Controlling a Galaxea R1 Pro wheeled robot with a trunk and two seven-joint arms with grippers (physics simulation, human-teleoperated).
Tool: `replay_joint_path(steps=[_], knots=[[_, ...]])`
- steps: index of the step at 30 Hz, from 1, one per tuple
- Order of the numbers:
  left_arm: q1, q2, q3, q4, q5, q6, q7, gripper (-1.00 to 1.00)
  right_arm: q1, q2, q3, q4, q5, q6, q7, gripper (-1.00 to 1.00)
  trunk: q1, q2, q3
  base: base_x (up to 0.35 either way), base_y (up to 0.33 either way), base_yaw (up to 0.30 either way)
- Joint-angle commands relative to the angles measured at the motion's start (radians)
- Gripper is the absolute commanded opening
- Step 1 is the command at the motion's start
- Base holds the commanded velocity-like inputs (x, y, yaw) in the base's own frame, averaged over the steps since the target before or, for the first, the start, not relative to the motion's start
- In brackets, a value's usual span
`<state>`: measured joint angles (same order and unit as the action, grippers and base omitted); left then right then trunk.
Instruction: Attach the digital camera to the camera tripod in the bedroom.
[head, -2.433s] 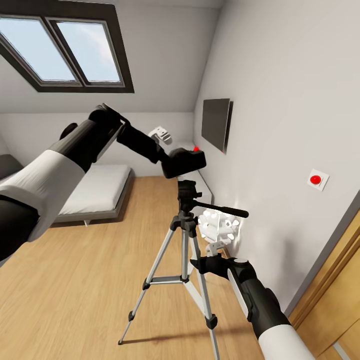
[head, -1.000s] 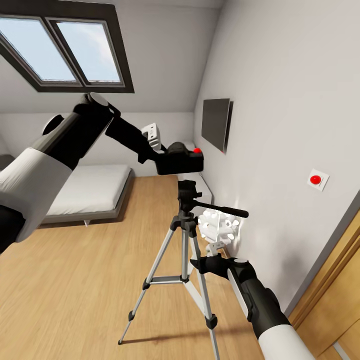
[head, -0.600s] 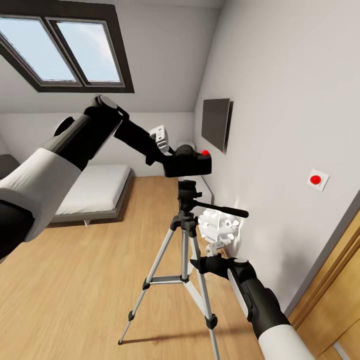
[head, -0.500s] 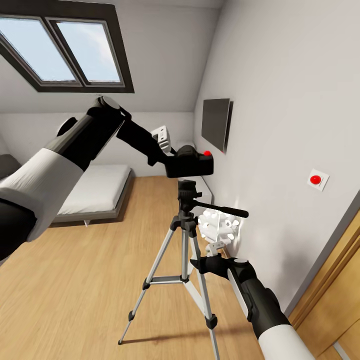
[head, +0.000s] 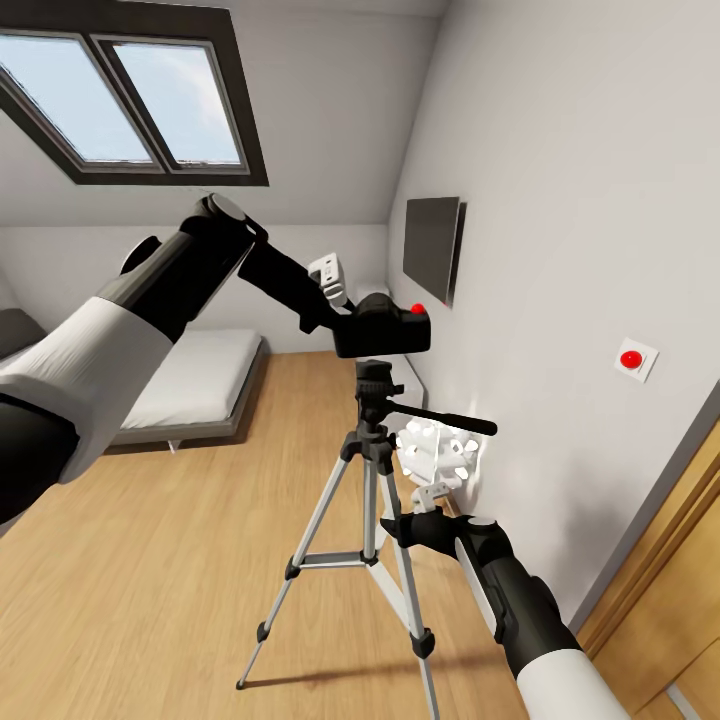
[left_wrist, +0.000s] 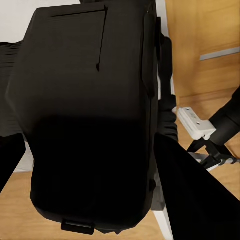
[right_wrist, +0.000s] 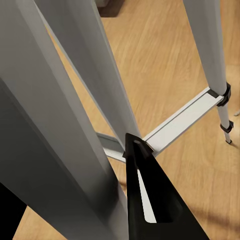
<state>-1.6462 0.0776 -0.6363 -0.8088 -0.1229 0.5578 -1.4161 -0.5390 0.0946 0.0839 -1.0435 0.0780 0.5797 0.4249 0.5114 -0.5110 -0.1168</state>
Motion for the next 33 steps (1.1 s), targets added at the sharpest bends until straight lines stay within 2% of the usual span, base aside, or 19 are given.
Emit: replay_joint_path(steps=[1,33], knots=[[-0.001,0.001,-0.001,-0.001,-0.004,0.008,-0.005,-1.00,-0.001,0.001,-0.001,-0.001,0.006,0.005,0.007,-1.00,0.000,-0.002,-0.002,0.000,0.000,0.000],[0.001,0.005,-0.005,0.014,-0.007,0.007,-0.001,-1.00,-0.001,0.001,-0.001,0.000,0.006,0.005,0.006,-1.00,0.000,-0.002,-0.002,0.000,0.000,0.000]])
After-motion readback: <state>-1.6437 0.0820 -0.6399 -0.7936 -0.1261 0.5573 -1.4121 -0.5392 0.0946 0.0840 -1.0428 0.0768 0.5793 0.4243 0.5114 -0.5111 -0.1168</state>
